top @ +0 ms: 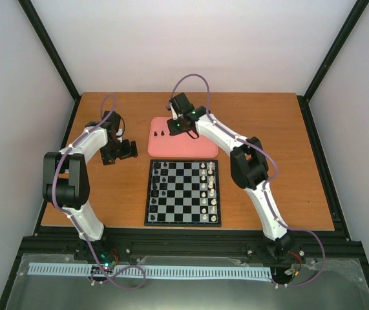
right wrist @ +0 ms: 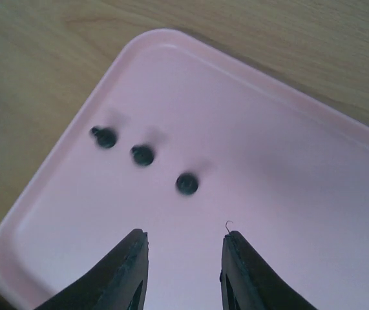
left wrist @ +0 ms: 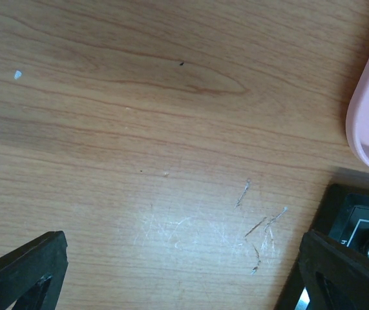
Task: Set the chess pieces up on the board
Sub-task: Pick up the chess piece from the storage box.
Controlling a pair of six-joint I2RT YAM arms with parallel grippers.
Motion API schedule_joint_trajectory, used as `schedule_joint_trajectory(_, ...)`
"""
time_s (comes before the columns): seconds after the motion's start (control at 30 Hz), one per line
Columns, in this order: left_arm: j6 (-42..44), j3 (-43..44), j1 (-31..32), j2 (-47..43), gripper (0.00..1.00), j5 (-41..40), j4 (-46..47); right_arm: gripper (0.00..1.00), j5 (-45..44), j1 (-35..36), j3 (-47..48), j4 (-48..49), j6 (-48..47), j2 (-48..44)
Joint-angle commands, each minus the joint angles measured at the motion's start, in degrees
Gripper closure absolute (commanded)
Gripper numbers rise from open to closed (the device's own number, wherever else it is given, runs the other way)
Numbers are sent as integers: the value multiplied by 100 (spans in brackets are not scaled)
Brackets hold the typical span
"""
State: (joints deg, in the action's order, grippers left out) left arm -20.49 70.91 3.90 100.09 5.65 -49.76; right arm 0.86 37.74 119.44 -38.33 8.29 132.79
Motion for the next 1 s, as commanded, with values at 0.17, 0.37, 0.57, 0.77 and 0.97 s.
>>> schedule_joint_trajectory(0.17,103,-33,-25,-61,0,108,75,62,582,-210,1665,-352,-43,1370)
schedule_joint_trajectory(0.37,82,54,-20,124,0,191,74,61,735,-218,1705,-266,-9,1594)
schedule_joint_trajectory(0.57,77,70,-17,129,0,200,23,61,666,-231,1753,-132,20,1840)
schedule_joint_trajectory(0.77,83,-41,-18,77,0,286,54,66,513,-265,2062,-121,62,2082)
schedule_joint_trajectory(0.97,81,-9,-18,95,0,260,67,69,492,-336,2079,-29,96,2116)
